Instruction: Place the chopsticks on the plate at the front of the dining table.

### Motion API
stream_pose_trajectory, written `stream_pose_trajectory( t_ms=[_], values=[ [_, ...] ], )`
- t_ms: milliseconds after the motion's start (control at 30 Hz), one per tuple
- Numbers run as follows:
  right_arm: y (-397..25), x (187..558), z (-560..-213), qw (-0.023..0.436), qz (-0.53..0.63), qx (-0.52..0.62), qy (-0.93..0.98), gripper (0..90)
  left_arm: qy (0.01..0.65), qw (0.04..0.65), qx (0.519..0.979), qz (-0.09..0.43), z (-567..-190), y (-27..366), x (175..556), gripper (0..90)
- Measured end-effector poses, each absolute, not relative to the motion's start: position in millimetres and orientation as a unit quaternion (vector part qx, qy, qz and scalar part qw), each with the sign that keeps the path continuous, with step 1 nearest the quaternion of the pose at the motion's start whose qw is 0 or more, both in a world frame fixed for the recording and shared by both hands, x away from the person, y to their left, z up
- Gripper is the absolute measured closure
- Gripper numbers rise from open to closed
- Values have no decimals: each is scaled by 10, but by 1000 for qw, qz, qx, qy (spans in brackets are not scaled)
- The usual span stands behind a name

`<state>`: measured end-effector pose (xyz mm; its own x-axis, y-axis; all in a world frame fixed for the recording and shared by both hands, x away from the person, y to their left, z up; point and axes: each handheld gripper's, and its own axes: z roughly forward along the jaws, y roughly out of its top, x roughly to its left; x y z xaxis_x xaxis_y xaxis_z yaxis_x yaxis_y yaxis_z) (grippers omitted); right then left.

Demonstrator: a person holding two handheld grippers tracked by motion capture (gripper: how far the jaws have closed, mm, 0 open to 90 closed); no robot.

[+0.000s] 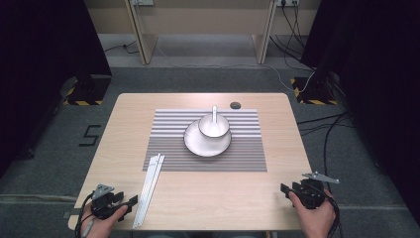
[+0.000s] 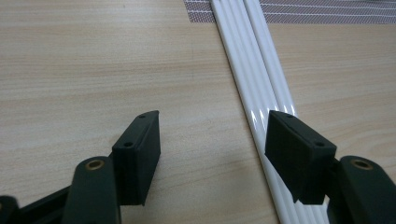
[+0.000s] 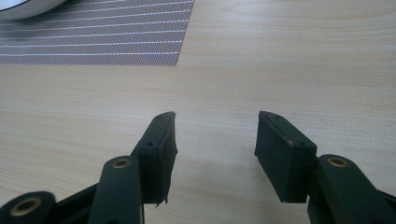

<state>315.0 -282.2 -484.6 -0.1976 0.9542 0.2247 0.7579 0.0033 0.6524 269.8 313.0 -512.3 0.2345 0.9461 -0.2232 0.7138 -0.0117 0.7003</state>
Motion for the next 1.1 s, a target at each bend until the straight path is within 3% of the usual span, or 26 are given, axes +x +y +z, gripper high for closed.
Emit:
stream_pose_trajectory(
  t_ms=[533,667,733,1100],
  values=[
    [-2815,3137,-4831,144,346,618,692,480,593,344,710,159,-4962,2967,2911,390],
    [-2827,3144,-4840,145,346,616,693,481,593,322,720,161,-4955,2926,3040,419],
    [-2827,3144,-4842,144,346,616,693,481,596,315,721,161,-4956,2914,3101,475],
    [-2825,3139,-4834,144,346,617,691,481,591,273,740,169,-4993,2802,3280,507]
  ],
)
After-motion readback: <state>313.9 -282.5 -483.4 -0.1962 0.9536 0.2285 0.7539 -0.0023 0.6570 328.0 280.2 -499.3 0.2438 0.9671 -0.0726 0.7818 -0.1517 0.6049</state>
